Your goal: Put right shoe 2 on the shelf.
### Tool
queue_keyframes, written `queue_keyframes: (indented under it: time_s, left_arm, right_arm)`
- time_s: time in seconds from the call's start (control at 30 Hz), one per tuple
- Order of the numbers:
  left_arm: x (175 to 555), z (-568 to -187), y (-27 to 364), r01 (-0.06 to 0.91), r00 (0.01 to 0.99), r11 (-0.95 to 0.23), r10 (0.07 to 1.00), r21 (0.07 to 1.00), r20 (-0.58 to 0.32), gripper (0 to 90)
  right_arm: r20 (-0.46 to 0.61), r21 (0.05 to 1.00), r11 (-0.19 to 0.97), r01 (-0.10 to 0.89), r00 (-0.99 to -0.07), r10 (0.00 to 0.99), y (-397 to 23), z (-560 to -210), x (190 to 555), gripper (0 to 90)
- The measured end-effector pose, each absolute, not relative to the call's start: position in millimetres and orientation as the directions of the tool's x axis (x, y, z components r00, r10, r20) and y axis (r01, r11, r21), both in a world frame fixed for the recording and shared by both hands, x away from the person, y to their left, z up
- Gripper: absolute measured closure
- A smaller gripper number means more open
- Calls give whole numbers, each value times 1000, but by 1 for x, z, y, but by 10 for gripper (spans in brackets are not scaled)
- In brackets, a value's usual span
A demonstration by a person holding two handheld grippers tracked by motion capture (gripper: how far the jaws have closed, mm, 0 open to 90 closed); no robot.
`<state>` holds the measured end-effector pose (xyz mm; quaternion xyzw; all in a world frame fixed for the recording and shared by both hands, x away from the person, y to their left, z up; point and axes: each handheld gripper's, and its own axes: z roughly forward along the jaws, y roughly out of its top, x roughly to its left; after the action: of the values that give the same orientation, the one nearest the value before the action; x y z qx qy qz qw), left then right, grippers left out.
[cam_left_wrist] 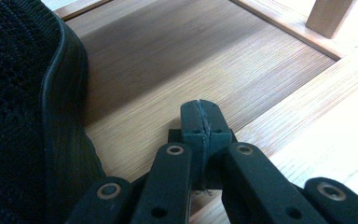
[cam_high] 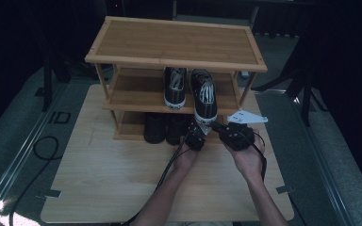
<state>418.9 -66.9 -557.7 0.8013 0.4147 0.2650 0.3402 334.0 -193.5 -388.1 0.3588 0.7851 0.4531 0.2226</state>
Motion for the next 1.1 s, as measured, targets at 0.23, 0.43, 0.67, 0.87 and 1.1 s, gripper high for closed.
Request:
queue_keyframes:
  time_s: [0.23,0.43,0.67,0.87,1.1]
  left_arm:
    - [419,-558,-67,481,513,-417,847,771,138,900]
    - [419,-558,-66,484,518,-431,843,762,148,900]
    - [419,-558,-67,483,517,-430,843,762,148,900]
    - [419,-558,-67,482,518,-430,843,763,147,900]
    - [419,-558,-67,482,518,-430,843,763,148,900]
  right_arm:
    - [-31,871,334,361,-638,770,-192,-388,339,900]
    - [-23,869,331,368,-639,769,-190,-389,345,900]
    - [-17,866,334,373,-644,765,-187,-388,351,900]
    - [-18,862,339,377,-645,764,-183,-388,357,900]
    - [-13,857,342,386,-647,762,-179,-388,366,900]
